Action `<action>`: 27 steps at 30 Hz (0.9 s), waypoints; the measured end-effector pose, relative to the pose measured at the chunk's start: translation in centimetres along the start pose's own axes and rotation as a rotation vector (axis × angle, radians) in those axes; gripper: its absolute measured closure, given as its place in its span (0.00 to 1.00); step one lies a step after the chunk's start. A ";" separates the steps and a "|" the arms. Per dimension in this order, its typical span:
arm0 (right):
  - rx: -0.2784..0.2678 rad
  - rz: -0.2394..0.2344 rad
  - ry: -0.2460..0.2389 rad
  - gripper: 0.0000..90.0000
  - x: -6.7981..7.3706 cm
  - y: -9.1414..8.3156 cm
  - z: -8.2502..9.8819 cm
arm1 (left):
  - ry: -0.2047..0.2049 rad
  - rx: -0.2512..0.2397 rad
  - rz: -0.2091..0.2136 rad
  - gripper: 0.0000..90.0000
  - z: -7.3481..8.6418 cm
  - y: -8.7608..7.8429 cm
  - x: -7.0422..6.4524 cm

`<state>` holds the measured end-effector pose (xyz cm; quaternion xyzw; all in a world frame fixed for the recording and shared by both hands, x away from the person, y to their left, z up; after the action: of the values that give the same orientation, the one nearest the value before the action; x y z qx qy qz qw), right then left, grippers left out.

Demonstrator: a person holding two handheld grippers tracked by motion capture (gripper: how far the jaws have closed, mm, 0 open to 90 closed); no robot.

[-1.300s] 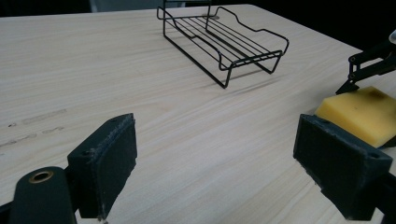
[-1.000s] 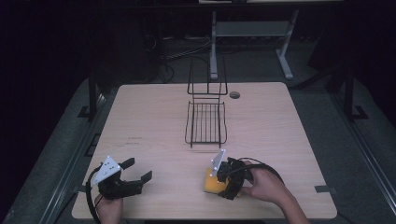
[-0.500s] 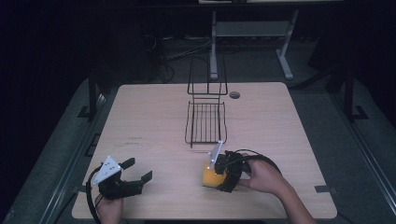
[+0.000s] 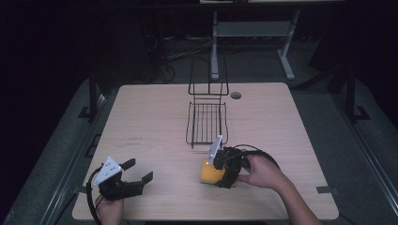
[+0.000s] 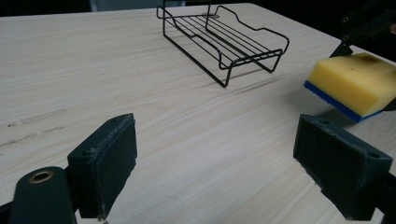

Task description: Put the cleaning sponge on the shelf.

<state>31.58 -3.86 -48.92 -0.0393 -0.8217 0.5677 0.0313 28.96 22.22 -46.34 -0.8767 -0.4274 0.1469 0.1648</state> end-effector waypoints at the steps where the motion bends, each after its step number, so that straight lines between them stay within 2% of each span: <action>1: -0.001 -0.001 -0.002 0.24 -0.1 0.0 0.0 | -0.001 0.000 0.000 0.14 0.0 0.0 0.0; 11: -0.004 0.007 -0.017 0.24 -1.4 -0.6 -0.7 | -0.002 0.001 0.000 0.14 0.0 0.0 0.0; 17: -0.019 -0.001 -0.003 0.24 -2.0 -0.9 -1.4 | -0.003 0.000 0.000 0.14 0.0 0.0 0.0; 27: 0.006 -0.001 -0.014 0.24 -3.0 -0.8 -1.9 | -0.003 -0.002 0.000 0.14 0.0 0.0 0.0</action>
<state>34.68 -2.68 -47.55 -0.0348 -0.8203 0.5703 0.0259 28.98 22.25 -46.33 -0.8767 -0.4277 0.1480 0.1632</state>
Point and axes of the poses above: each handheld gripper's, and its own axes: y roughly forward along the jaws, z roughly out of its underside, x roughly to its left, the point moved 9 cm from there along y, roughly forward along the jaws
